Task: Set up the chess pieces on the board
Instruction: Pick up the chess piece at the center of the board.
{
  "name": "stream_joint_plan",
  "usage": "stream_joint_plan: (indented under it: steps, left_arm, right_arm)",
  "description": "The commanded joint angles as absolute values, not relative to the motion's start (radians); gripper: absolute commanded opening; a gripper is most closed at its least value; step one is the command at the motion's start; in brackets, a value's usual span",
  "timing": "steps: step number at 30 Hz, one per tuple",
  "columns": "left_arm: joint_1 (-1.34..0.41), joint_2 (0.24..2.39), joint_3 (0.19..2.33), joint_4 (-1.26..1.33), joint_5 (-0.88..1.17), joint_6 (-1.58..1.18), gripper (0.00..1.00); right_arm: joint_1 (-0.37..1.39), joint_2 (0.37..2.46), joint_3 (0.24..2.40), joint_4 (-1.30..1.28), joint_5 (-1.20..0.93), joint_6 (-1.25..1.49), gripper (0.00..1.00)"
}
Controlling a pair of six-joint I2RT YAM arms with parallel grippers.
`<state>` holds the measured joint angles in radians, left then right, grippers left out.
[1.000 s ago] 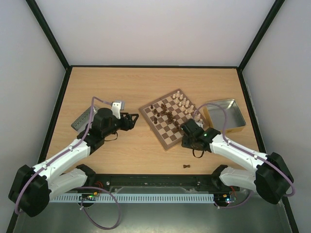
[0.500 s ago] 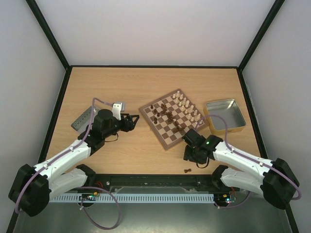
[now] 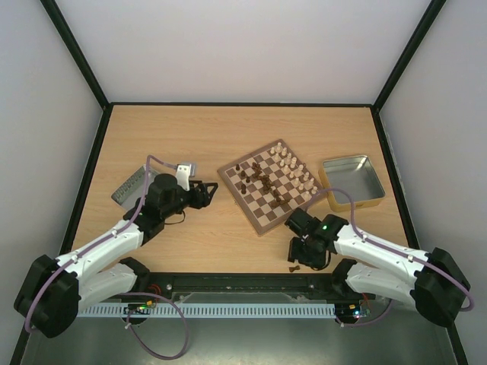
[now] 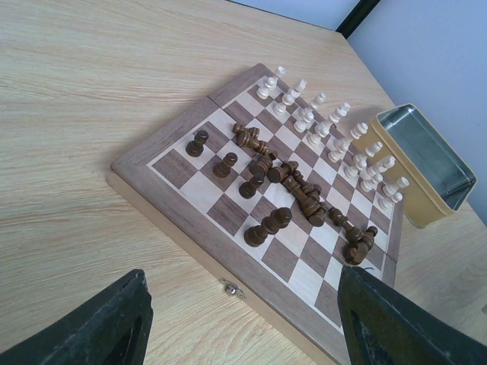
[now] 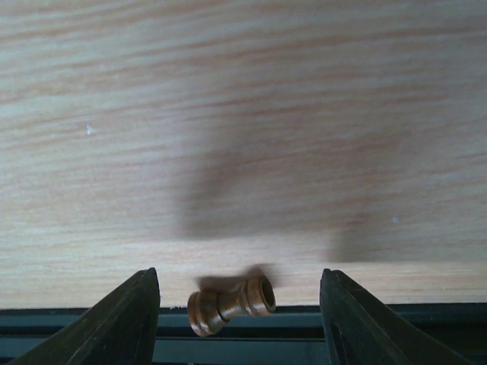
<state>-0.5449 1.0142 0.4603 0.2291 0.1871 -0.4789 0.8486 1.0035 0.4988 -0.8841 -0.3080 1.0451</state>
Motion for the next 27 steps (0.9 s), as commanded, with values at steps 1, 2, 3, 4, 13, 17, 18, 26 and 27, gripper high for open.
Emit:
stream_joint_plan:
  steps: [1, 2, 3, 4, 13, 17, 18, 26, 27]
  left_arm:
    - [-0.549, 1.018, 0.441, 0.273, 0.19, -0.477, 0.69]
    - [-0.548, 1.018, 0.44, 0.276, 0.19, -0.477, 0.69]
    - [-0.548, 1.018, 0.44, 0.276, 0.19, -0.476, 0.69]
    - [-0.548, 1.017, 0.438, 0.275, 0.189, -0.477, 0.69]
    - [-0.549, 1.006, 0.434, 0.26, 0.181, -0.469, 0.69]
    - [-0.549, 1.006, 0.433, 0.26, 0.182, -0.473, 0.69]
    - [-0.549, 1.007, 0.433, 0.262, 0.182, -0.474, 0.69]
    - [-0.548, 1.001, 0.429, 0.255, 0.181, -0.473, 0.69]
    - [-0.549, 0.998, 0.429, 0.254, 0.181, -0.473, 0.69]
  right_arm:
    - [0.893, 1.027, 0.485, -0.931, -0.347, 1.058, 0.57]
    - [0.902, 1.04, 0.486, -0.925, -0.348, 1.055, 0.56]
    - [0.908, 1.052, 0.489, -0.921, -0.343, 1.054, 0.56]
    - [0.917, 1.062, 0.493, -0.914, -0.338, 1.051, 0.56]
    - [0.972, 1.13, 0.507, -0.881, -0.289, 1.062, 0.49]
    - [1.0, 1.146, 0.518, -0.866, -0.294, 1.071, 0.46]
    - [1.002, 1.146, 0.517, -0.863, -0.295, 1.075, 0.44]
    - [1.007, 1.143, 0.525, -0.841, -0.278, 1.094, 0.34]
    - [1.006, 1.144, 0.527, -0.837, -0.273, 1.095, 0.34]
